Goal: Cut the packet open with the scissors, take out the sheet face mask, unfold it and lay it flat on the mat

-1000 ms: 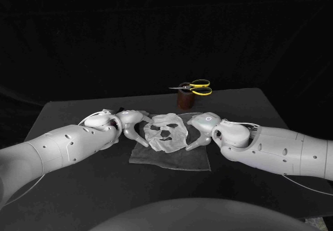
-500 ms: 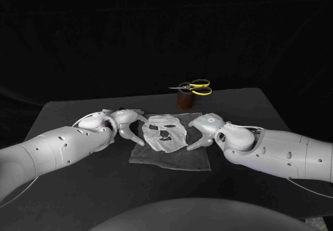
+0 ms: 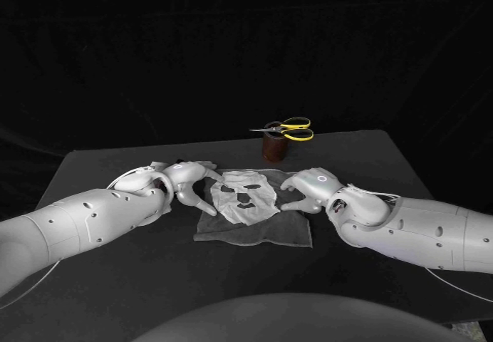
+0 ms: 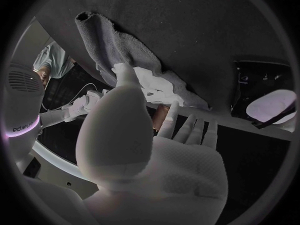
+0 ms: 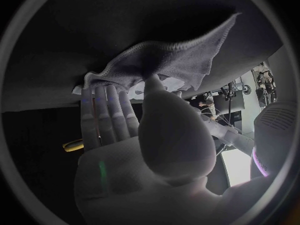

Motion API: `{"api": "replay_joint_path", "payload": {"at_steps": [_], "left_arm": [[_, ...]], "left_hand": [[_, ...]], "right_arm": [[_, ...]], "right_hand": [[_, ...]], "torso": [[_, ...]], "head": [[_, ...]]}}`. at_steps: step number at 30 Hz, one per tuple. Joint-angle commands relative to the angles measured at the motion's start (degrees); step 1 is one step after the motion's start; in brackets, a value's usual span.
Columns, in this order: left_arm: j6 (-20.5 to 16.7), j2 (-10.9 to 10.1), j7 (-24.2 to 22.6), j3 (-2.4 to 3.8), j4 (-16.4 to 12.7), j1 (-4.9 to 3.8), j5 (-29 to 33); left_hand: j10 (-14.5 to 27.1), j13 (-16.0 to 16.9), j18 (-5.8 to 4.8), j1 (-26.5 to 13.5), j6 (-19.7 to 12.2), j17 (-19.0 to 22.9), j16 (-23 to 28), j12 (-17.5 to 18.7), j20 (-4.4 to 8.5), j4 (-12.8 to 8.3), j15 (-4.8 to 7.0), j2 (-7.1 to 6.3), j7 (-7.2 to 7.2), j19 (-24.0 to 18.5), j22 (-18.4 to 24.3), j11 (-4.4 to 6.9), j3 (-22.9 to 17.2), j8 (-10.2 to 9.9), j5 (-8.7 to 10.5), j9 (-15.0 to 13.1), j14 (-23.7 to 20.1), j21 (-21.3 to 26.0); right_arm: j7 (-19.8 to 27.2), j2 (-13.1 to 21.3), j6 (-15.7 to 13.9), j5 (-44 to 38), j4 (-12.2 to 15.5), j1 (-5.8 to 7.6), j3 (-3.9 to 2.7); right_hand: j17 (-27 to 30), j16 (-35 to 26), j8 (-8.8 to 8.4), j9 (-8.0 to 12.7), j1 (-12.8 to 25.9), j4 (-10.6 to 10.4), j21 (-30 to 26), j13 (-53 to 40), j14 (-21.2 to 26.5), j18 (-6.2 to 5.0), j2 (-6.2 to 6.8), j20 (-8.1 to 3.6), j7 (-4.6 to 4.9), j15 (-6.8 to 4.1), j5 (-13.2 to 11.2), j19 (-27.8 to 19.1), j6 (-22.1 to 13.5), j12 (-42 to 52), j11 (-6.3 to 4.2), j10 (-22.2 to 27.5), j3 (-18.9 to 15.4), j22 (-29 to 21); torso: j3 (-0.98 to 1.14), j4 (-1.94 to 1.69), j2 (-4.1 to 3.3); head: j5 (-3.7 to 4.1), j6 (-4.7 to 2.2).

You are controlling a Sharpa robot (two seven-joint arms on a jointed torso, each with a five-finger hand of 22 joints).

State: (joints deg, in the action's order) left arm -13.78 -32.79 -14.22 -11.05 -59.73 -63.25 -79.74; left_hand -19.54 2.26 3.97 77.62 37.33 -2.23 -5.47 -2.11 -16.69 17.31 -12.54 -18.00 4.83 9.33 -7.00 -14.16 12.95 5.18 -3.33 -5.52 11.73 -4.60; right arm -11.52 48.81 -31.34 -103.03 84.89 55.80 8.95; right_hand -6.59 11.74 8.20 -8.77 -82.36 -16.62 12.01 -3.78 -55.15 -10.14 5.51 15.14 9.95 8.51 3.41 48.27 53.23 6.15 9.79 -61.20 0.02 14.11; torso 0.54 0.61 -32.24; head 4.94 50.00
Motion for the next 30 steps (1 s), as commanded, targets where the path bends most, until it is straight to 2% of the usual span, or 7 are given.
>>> {"api": "replay_joint_path", "payload": {"at_steps": [1, 14, 17, 20, 22, 24, 30], "left_arm": [[-3.21, -1.33, -2.32, 1.16, -1.68, -0.1, 4.68], [-5.64, -8.07, 0.35, 3.98, -12.71, -0.06, 8.58], [-7.76, -9.19, 0.83, 4.04, -15.23, 0.15, 10.28], [-10.49, -10.46, 0.92, 4.02, -17.83, 0.61, 11.29], [-12.98, -12.02, 0.74, 4.0, -20.52, 1.3, 12.01], [-14.39, -13.11, 0.71, 3.88, -22.4, 1.8, 12.45], [-17.5, -14.5, 2.33, 3.24, -26.18, 3.16, 13.01]], "left_hand": [[-0.78, 0.09, 1.33, 0.93, 0.47, -0.07, -0.38, -0.36, 0.15, 0.0, -0.8, 0.01, 0.21, 0.03, -0.02, -0.35, 0.25, 0.25, 0.23, -0.09, 0.16, 0.27], [-3.54, 0.33, 1.87, 6.56, 3.49, -0.42, -1.04, -0.81, 0.0, -0.08, -1.64, 0.25, 1.33, 0.56, -0.34, -0.78, -4.89, 1.07, 0.17, -0.69, 1.84, 0.03], [-22.29, 2.69, 2.03, 9.49, 10.42, -4.31, -10.54, -5.79, -0.19, 0.03, -2.0, 1.03, 4.41, 5.1, -2.6, -1.85, -9.32, 3.57, 0.27, -2.08, 20.03, -2.26], [-28.88, 3.59, 3.55, 12.42, 14.51, -7.4, -17.84, -10.32, 0.05, -0.43, 1.63, 5.75, 7.52, 22.51, -10.05, 2.09, -18.53, 6.46, 0.36, -3.3, 28.64, -11.09], [-36.63, 5.48, 6.81, 14.61, 16.68, -11.98, -27.81, -15.95, 0.89, -1.27, 5.45, 7.44, 5.02, 32.62, -12.29, 5.17, -21.76, 8.83, -0.16, -4.37, 39.0, -17.03], [-40.52, 7.17, 6.7, 15.75, 17.97, -16.91, -37.51, -19.81, 5.02, -1.6, 8.81, 8.05, 4.06, 42.69, -15.94, 7.61, -24.0, 10.48, 0.49, -5.22, 46.56, -24.8], [-46.93, 16.8, 6.56, 14.67, 22.85, -37.94, -62.76, -35.37, 11.82, -1.49, 14.79, 7.75, 0.72, 51.2, -26.35, 13.17, -29.35, 14.46, 0.43, -7.57, 60.74, -41.84]], "right_arm": [[4.95, 0.81, -6.71, 5.49, 1.01, 0.23, -0.31], [4.5, 2.92, 0.56, 8.03, 3.96, 1.8, -0.67], [4.18, 3.14, 0.76, 8.02, 4.48, 1.92, -0.69], [4.55, 3.49, -0.65, 8.26, 5.09, 1.98, -0.69], [5.26, 3.99, -1.34, 9.62, 5.98, 2.01, -0.7], [5.61, 4.32, -1.5, 10.72, 6.72, 2.02, -0.69], [5.44, 4.4, -2.0, 12.78, 7.68, 1.98, -0.61]], "right_hand": [[-1.05, 0.42, -0.49, 0.43, -0.77, 0.12, 0.24, 0.08, -1.91, -0.37, -0.63, -0.76, -0.53, -0.63, -0.32, 2.31, 0.58, -0.45, -0.45, -1.49, 1.75, -0.43], [-3.68, 0.26, -2.53, 1.78, 2.84, -0.11, 2.45, -0.45, -5.54, -0.32, 2.02, -2.51, -2.11, -1.99, 0.97, 9.96, 0.68, -1.65, -1.32, -4.6, -3.21, -0.51], [-4.79, 0.87, -2.45, 1.85, 1.82, 0.08, 3.93, -0.84, -7.09, -0.37, 0.99, -3.22, -1.98, -2.68, 0.22, 12.74, 1.66, -1.35, -1.95, -5.84, -4.13, 0.1], [-7.28, 3.14, -1.07, 1.39, -2.25, 1.05, 6.52, -2.02, -11.68, -0.43, -1.02, -5.16, -0.97, -4.71, -0.3, 16.99, 4.7, 0.02, -3.93, -9.75, -3.36, 1.39], [-10.21, 6.1, -0.05, 0.98, -6.29, 1.16, 9.85, -3.09, -17.02, -0.37, -2.13, -7.35, -2.05, -6.97, -0.21, 20.79, 6.59, 1.12, -5.62, -14.25, -1.69, 3.37], [-13.27, 9.48, 1.15, 0.42, -9.56, 1.41, 13.79, -4.34, -22.43, -0.38, -2.52, -9.31, -3.01, -9.01, -0.21, 23.91, 9.05, 2.81, -7.21, -18.79, 0.3, 5.93], [-22.29, 17.89, 2.85, -0.67, -10.37, 0.31, 30.98, -10.41, -28.36, 1.26, -1.94, -12.03, -4.83, -11.37, -0.26, 26.94, 12.76, 8.45, -9.53, -24.21, 3.84, 22.41]], "torso": [[-0.04, 0.01, 0.07], [-0.12, 0.05, 0.02], [-0.05, 0.03, 0.05], [0.04, -0.12, 0.15], [0.02, -0.12, 0.19], [0.05, -0.15, 0.25], [0.12, -0.32, 0.36]], "head": [[-0.04, 0.0], [-0.28, 0.0], [-0.46, 0.0], [-0.37, 0.0], [-0.57, 0.0], [-0.64, 0.0], [-0.75, 0.0]]}}
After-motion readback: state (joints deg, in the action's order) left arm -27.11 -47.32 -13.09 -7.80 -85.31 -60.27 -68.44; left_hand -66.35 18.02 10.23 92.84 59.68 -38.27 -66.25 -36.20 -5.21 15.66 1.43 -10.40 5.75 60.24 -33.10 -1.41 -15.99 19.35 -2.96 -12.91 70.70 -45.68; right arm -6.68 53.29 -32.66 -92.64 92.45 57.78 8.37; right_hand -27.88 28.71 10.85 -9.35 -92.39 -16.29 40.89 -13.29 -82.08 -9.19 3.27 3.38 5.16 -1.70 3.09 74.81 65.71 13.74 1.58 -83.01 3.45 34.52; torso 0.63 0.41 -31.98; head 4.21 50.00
